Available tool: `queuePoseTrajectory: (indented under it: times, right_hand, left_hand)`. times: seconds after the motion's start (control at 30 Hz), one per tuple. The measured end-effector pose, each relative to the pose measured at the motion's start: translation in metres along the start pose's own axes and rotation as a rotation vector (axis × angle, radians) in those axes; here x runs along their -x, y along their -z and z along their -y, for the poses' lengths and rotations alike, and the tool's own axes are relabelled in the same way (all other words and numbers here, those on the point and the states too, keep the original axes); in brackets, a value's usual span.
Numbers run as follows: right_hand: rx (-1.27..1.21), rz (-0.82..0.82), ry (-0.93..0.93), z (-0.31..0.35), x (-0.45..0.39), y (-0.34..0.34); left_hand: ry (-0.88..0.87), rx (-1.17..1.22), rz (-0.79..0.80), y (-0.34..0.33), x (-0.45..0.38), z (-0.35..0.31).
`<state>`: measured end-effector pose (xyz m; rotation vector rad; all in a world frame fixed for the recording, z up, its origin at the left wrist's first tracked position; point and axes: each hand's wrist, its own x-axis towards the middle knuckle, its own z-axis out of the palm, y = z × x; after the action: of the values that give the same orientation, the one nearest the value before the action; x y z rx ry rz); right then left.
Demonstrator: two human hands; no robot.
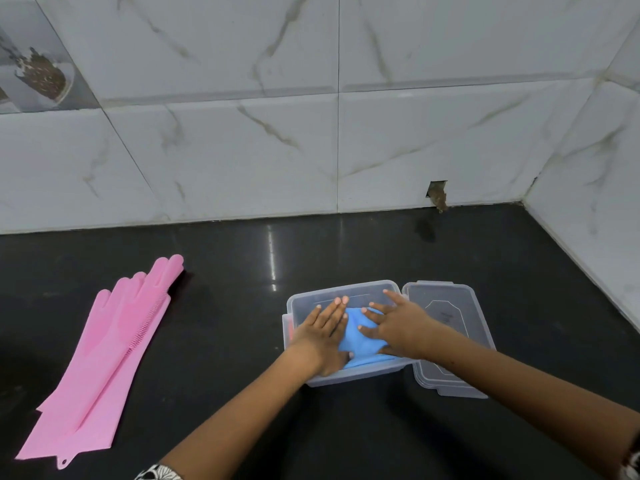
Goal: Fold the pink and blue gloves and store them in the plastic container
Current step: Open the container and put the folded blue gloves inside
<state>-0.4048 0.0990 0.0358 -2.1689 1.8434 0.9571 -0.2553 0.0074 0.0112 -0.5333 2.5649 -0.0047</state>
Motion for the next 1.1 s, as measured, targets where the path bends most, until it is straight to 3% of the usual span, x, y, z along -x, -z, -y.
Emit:
queuePoseTrajectory:
  times: [0.13,0.33,0.47,0.7,1.1]
  right_hand:
    - [-0.009,-0.001,-0.002,0.002,-0.003,0.001]
    - [-0.341,-0.099,-0.002,-0.021,0.014,0.017]
    - [-0.351,-0.062,0.014,-0.024,0.016,0.018]
    - [-0.276,0.043,0.022,-0.006,0.009,0.013]
    - [-0.027,-0.101,-0.206,0.023,-0.013,-0.012]
  left_hand:
    - [-0.014,-0.016,-0.002,0.001,0.0,-0.002]
    - [-0.124,0.199,-0.179,0.023,0.018,0.011]
    - [-0.127,0.504,-0.041,0.031,0.023,0.022]
    - [-0.127,0.193,0.116,0.027,0.024,0.014]
    - [-0.118,-0.155,0.065,-0.002,0.008,0.009]
